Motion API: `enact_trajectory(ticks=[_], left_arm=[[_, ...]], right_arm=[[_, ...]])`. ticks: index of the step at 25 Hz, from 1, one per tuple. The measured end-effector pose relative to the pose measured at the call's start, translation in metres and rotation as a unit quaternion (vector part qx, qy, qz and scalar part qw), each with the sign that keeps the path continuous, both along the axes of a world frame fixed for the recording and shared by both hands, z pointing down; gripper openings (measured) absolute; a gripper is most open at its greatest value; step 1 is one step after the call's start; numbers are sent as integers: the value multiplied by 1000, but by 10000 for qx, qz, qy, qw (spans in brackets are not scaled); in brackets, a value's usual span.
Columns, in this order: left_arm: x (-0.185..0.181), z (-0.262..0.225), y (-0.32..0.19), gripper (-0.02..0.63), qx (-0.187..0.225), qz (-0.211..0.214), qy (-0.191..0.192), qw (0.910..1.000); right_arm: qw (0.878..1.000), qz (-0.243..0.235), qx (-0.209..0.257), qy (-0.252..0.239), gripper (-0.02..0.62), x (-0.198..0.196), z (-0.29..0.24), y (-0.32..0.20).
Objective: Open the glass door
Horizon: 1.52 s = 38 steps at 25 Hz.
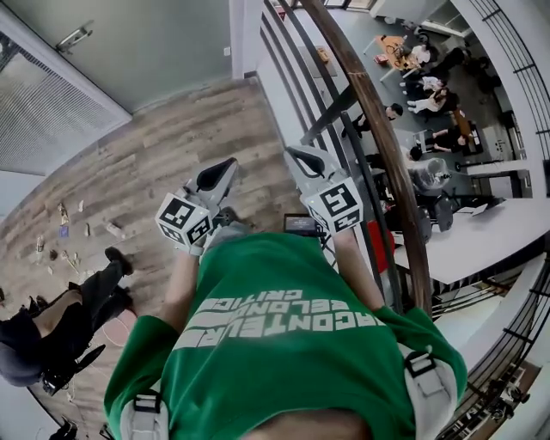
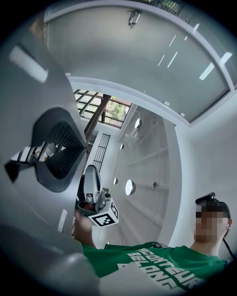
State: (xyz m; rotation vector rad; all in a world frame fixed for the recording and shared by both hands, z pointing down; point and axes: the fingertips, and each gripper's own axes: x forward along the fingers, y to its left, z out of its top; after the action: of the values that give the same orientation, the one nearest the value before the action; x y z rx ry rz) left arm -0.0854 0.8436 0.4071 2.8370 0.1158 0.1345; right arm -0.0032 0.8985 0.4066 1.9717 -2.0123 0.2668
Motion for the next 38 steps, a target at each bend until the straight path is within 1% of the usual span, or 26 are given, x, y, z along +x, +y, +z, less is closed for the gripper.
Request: enact_trajectory(ticks=[3, 10, 14, 19, 22, 26, 29, 32, 38], left_arm=[[-2, 3, -24, 15, -78, -8, 15, 10000], [-10, 13, -67, 15, -230, -17, 17, 9997], [-8, 18, -86, 15, -280, -71, -21, 9996], [-6, 29, -105, 15, -386, -276, -39, 9989], [9, 33, -115, 15, -394, -425, -125, 9982], [42, 24, -130, 15, -322, -712, -192, 9968], [62, 20, -145, 15, -245, -904, -211, 9954], [82, 14, -156, 15, -186, -1078, -212, 9938], [102, 10, -175, 15, -76, -1437, -340, 9890]], right_arm=[[9999, -66, -103, 2, -6, -6, 6, -27], [9999, -17, -160, 48, -6, -5, 9, -77], [9997, -153, -183, 79, -6, -8, 10, -101], [9986, -441, -285, 67, -7, -8, 20, -124], [9978, -595, -287, -20, -6, 11, 22, -139], [9962, -820, -275, -111, -8, 49, 23, -158], [9933, -1089, -243, -311, -8, 71, 25, -175], [9904, -1313, -185, -403, -8, 93, 25, -187], [9866, -1507, -164, -608, -8, 125, 32, -206]])
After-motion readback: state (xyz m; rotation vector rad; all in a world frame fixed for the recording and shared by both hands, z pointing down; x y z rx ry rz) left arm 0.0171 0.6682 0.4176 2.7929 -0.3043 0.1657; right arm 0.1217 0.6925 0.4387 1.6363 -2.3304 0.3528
